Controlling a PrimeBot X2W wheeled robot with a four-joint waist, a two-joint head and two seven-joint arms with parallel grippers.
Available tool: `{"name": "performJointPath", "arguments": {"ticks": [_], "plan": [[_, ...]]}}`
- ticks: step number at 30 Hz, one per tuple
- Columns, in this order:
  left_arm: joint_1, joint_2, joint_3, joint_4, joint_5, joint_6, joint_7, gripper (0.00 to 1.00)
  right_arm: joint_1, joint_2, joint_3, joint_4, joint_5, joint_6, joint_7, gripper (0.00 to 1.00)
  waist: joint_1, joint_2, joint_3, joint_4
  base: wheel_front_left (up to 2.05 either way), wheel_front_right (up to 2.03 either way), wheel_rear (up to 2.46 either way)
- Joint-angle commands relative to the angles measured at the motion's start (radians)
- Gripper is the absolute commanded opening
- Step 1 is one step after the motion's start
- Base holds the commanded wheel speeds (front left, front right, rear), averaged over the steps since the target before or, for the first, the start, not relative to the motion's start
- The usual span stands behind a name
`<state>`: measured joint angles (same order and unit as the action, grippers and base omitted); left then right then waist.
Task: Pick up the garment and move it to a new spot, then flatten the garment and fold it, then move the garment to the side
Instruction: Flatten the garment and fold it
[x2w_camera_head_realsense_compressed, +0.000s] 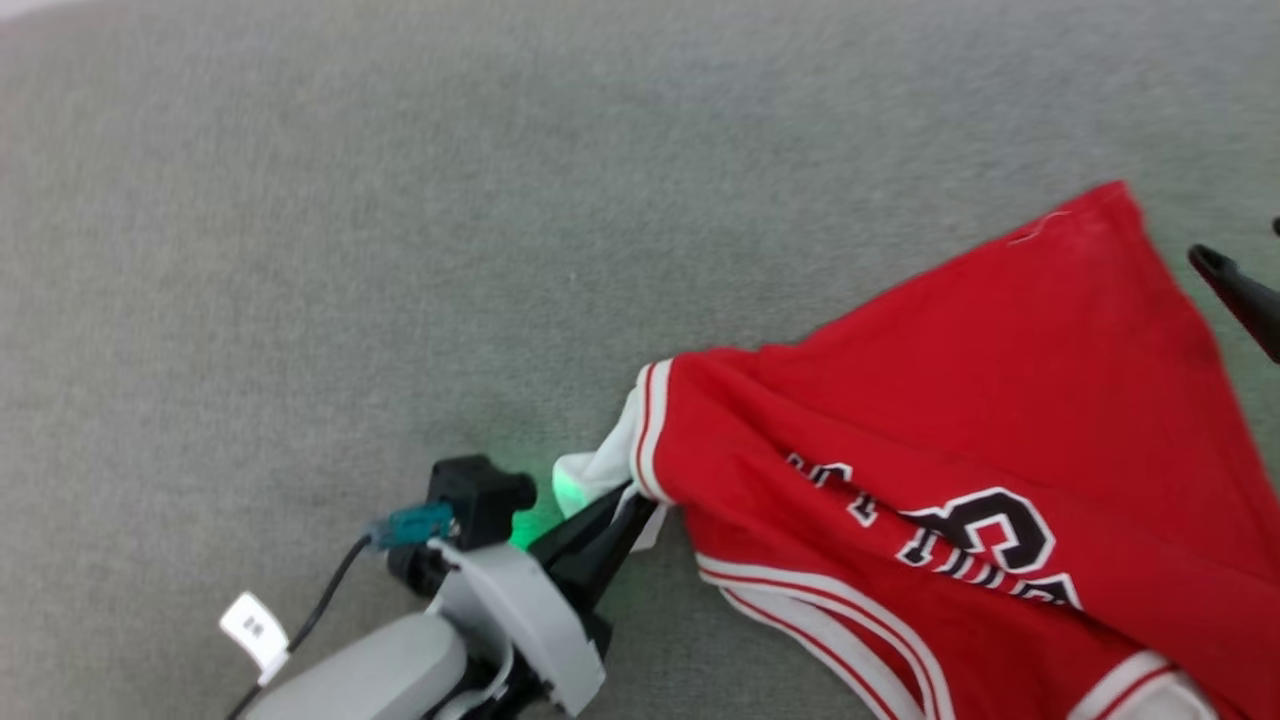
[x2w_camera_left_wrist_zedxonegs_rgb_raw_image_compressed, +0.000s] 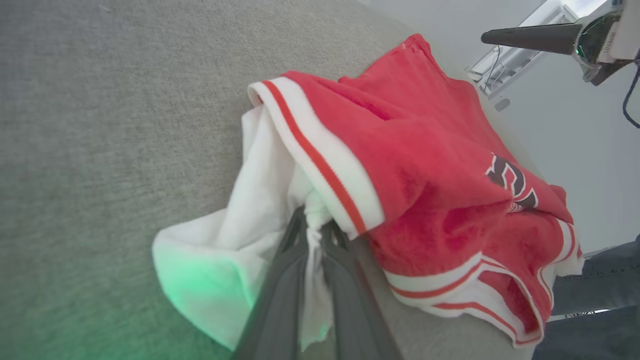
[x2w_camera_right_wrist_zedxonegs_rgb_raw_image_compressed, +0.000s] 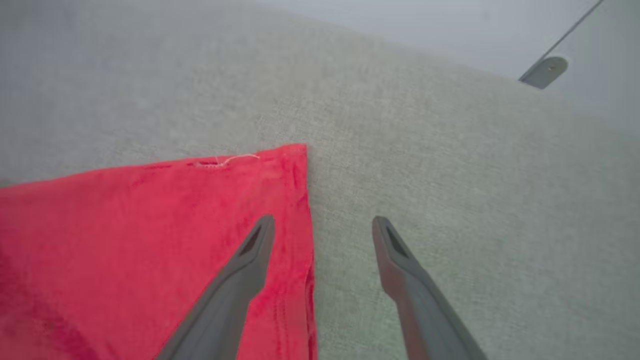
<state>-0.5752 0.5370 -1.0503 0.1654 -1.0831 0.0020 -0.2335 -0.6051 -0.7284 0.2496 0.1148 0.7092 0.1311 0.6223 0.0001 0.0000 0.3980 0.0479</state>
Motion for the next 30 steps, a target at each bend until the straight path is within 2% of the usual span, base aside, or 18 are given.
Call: {"name": "performJointPath", "arguments": {"ticks": [1,5,9,10,12,15,20,25,29,30], "plan": [[-0.018,-0.011,-0.001,0.017,0.007,-0.012,0.001,0.0,-0.049,0.001,0.042,0.044,-0.017,-0.001,-0.002,1.0,-0.0001,0.0,0.06,0.052,0.0,0.0,0.0],[-0.043,-0.047,-0.008,0.064,0.014,-0.036,0.0,0.0,-0.164,0.006,0.182,0.191,-0.032,-0.001,-0.015,1.0,-0.0001,0.0,0.087,0.08,0.0,0.0,0.0],[-0.043,-0.07,-0.012,0.113,0.012,-0.054,-0.003,0.0,-0.201,0.024,0.316,0.293,0.021,0.0,0.007,1.0,-0.0001,0.0,0.083,0.094,0.0,0.0,0.0],[-0.04,-0.072,-0.011,0.124,0.01,-0.059,-0.004,0.0,-0.202,0.025,0.35,0.307,0.035,0.0,0.013,0.75,-0.0001,0.0,0.078,0.095,0.0,0.0,0.0],[-0.033,-0.072,-0.007,0.144,0.002,-0.067,-0.008,0.0,-0.211,0.018,0.401,0.329,0.061,0.001,0.001,0.0,-0.0001,0.0,0.066,0.095,0.0,0.0,0.0],[-0.023,-0.062,0.009,0.167,-0.01,-0.071,-0.011,0.0,-0.238,0.009,0.43,0.361,0.103,0.001,-0.041,0.0,-0.0001,0.0,0.044,0.085,0.0,0.0,0.0],[-0.063,-0.045,0.062,0.179,-0.06,-0.09,-0.008,0.0,-0.315,-0.013,0.414,0.417,0.144,-0.001,-0.147,0.0,-0.0001,0.0,0.011,0.062,0.0,0.0,0.0],[-0.22,-0.041,0.122,0.192,-0.101,-0.118,0.044,0.0,-0.413,-0.004,0.372,0.497,0.154,-0.001,-0.237,0.0,-0.0001,0.0,-0.007,0.036,0.0,0.0,0.0],[-0.418,-0.043,0.176,0.234,-0.141,-0.125,0.128,0.0,-0.541,0.002,0.317,0.575,0.121,-0.001,-0.326,0.0,-0.0001,0.0,-0.005,0.017,0.0,0.0,0.0],[-0.418,-0.043,0.176,0.234,-0.141,-0.125,0.128,0.0,-0.541,0.002,0.317,0.575,0.121,-0.001,-0.326,0.0,-0.0001,0.0,-0.005,0.017,0.0,0.0,0.0]]}}
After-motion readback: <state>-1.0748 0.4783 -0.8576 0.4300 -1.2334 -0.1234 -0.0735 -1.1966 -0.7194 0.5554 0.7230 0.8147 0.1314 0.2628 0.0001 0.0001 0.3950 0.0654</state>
